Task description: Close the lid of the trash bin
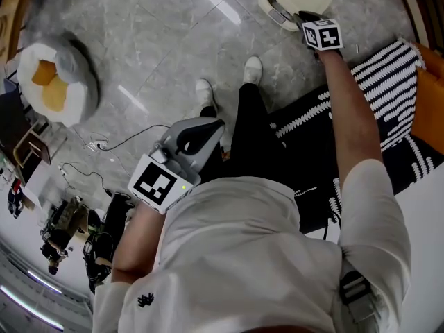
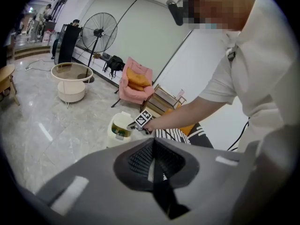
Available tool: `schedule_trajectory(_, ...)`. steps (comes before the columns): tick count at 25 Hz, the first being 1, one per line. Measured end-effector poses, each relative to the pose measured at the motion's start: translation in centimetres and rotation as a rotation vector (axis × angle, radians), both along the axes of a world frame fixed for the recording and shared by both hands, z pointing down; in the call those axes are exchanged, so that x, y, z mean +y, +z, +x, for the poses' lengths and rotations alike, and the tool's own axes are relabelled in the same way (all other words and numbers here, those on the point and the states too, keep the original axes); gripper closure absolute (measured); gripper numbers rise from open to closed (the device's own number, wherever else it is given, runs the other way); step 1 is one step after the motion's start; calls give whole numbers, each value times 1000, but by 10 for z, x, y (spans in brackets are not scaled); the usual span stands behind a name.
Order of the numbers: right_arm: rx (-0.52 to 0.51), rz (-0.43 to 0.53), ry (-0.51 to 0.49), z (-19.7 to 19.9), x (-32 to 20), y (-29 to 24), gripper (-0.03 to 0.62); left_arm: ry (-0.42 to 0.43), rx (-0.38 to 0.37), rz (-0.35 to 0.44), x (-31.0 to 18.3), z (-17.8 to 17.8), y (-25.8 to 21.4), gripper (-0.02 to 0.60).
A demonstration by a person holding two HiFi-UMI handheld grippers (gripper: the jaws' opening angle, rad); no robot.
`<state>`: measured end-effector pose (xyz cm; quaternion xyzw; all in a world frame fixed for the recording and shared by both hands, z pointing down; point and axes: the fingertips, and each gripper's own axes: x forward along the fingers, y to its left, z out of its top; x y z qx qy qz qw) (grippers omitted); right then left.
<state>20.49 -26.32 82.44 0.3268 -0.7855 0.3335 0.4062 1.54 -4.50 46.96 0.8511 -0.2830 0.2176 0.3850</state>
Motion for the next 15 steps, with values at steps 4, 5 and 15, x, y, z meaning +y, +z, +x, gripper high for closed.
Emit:
schedule_trajectory(4,2,-7,-2,-1,4,14,528,-15,-7,-33,1,0,7,525)
schedule_trajectory(5,2,-8,-1,-2,5,17,530,-17,-8,-35,0,0,9,525)
schedule_trajectory(15,12,-21,-6,-9,10,38,543,-29,-6,-42,0,0,16,525)
